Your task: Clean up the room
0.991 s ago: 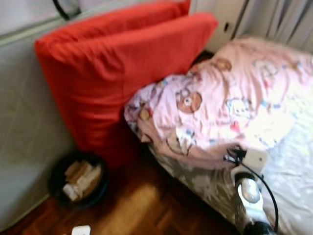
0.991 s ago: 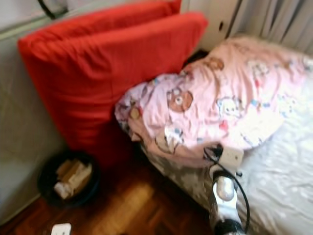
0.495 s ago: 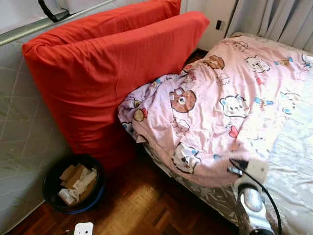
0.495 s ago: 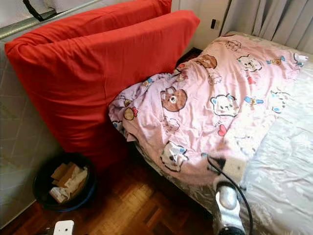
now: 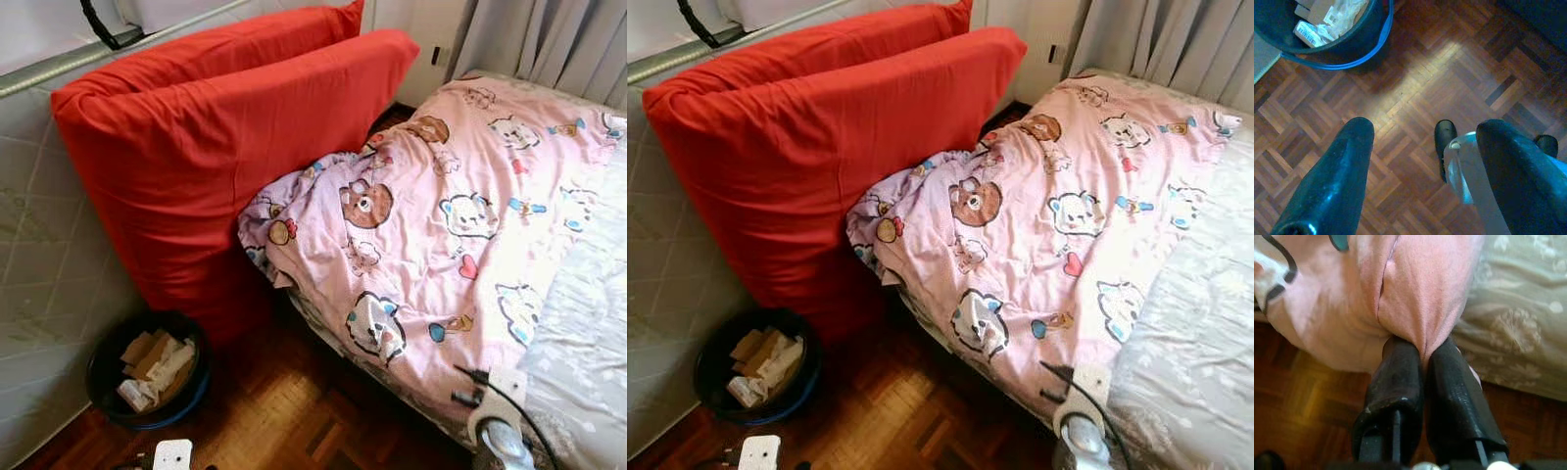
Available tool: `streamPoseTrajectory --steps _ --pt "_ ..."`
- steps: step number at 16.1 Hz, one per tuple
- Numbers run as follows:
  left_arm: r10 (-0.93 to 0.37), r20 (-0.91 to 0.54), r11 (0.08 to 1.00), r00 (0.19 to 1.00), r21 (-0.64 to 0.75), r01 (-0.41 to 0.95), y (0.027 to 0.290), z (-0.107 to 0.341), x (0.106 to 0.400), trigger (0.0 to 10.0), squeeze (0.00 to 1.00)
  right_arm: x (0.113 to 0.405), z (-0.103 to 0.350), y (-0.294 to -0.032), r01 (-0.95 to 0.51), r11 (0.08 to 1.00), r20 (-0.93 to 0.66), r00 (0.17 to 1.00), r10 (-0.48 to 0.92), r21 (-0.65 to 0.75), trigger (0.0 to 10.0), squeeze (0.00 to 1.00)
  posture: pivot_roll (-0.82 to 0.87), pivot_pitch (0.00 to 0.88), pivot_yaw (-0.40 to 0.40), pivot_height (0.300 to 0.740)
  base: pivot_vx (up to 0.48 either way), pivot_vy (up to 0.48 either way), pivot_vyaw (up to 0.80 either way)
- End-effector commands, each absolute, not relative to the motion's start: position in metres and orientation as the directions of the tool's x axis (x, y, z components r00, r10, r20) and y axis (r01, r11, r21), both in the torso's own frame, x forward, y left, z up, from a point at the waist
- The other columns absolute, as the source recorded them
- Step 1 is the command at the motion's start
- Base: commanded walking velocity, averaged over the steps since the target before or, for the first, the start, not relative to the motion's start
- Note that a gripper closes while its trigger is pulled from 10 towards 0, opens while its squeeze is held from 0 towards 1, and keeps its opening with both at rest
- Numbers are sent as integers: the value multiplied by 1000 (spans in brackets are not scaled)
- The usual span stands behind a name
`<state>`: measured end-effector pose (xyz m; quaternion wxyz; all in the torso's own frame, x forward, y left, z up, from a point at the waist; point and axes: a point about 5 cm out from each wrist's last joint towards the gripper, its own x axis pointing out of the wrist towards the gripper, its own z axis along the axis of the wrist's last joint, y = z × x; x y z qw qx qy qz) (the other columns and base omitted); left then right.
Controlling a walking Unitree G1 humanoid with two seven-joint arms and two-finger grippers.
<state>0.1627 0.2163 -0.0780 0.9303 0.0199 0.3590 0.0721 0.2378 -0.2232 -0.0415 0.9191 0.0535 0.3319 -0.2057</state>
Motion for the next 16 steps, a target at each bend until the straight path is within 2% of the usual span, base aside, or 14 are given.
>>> streamPoseTrajectory --steps 1,5,8,11,13,16 --pt "154 -680 988 717 95 -122 216 -81 155 10000 0 224 -52 -224 414 909 -681 652 -332 -47 10000 0 57 161 -8 740 0 0 0" --pt "154 -675 988 721 99 -119 215 -81 157 10000 0 209 -64 -222 464 885 -752 600 -272 50 10000 0 57 161 -6 740 0 0 0" --pt "153 -664 988 732 100 -116 214 -80 158 10000 0 195 -72 -227 466 885 -786 555 -271 24 10000 0 61 163 -1 740 0 0 0" --pt "153 -653 988 741 103 -113 214 -78 158 10000 0 193 -72 -231 482 876 -790 548 -276 27 10000 0 61 164 -1 740 0 0 0" --pt "154 -646 988 747 105 -113 214 -77 159 10000 0 195 -70 -234 491 871 -784 552 -284 30 10000 408 60 165 0 740 0 0 0" --pt "153 -640 988 753 105 -111 212 -76 162 10000 0 197 -69 -235 517 854 -786 549 -284 52 10000 384 60 164 -1 740 0 0 0"
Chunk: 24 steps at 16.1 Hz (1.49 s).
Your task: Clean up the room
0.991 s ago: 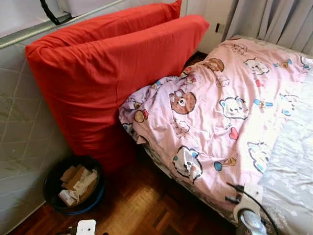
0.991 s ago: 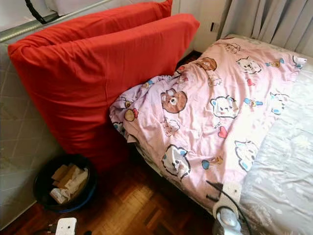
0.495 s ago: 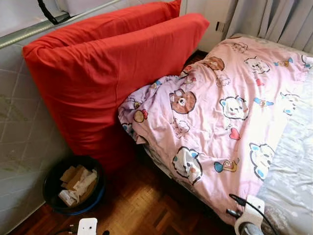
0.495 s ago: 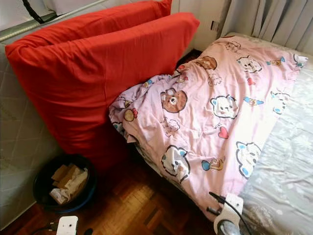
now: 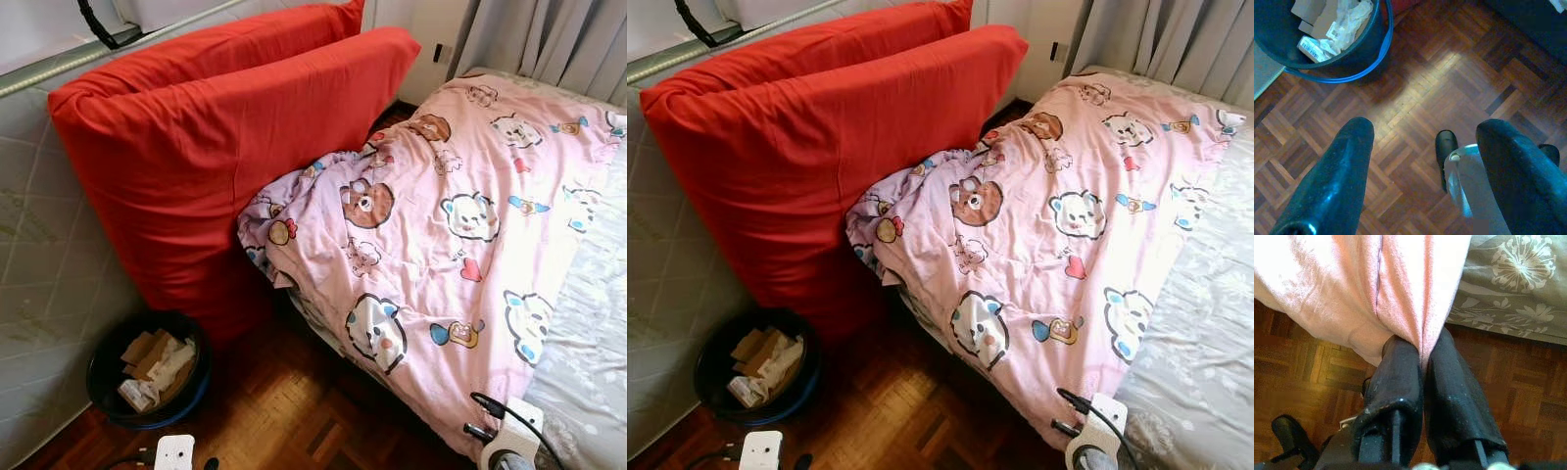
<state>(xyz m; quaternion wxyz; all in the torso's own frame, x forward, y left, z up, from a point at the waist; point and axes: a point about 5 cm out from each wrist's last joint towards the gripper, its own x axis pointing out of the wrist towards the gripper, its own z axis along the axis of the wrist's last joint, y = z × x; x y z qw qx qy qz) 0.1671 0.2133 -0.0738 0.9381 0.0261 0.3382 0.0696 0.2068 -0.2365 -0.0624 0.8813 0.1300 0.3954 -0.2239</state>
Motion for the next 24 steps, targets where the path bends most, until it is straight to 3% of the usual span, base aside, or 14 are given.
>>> streamPoseTrajectory --steps 1,5,6,7,9,11,12,13,17,21,24 --pt "153 -642 988 751 104 -112 212 -76 162 10000 0 196 -69 -235 527 847 -790 544 -282 61 10000 365 61 164 -1 740 0 0 0" --pt "156 -659 988 736 105 -115 215 -78 160 10000 0 195 -70 -235 525 848 -799 537 -269 68 10000 392 60 164 -1 740 0 0 0" --pt "158 -666 987 729 106 -117 216 -79 159 10000 0 194 -71 -235 544 834 -804 534 -261 90 10000 510 60 164 -1 740 0 0 0" --pt "160 -671 987 724 106 -119 217 -80 158 10000 0 194 -71 -235 546 833 -805 533 -260 92 10000 957 60 164 -1 740 0 0 0" --pt "161 -676 987 719 106 -121 217 -80 157 10000 0 193 -71 -237 550 831 -807 526 -266 85 10000 937 63 165 -1 740 0 0 0" --pt "161 -679 987 716 106 -122 217 -81 157 10000 0 191 -71 -240 555 829 -809 520 -275 76 10000 898 63 164 0 740 0 0 0" --pt "161 -684 987 712 106 -122 218 -81 156 10000 0 190 -71 -241 553 830 -809 517 -279 67 10000 569 63 165 0 740 0 0 0" --pt "162 -688 987 707 106 -122 218 -82 155 10000 0 189 -72 -241 549 833 -810 516 -277 65 10000 0 62 165 1 740 0 0 0" --pt "162 -696 987 699 105 -124 220 -82 154 10000 0 191 -71 -239 503 862 -782 563 -269 66 10000 0 57 164 3 740 0 0 0" --pt "170 -717 984 676 94 -149 221 -84 153 10000 0 187 -78 -211 261 964 -789 603 -122 50 10000 0 43 157 -17 740 0 0 0" --pt "169 -731 984 662 85 -158 217 -86 152 10000 0 178 -83 -205 128 992 -810 580 -87 -15 10000 0 43 155 -22 740 0 0 0"
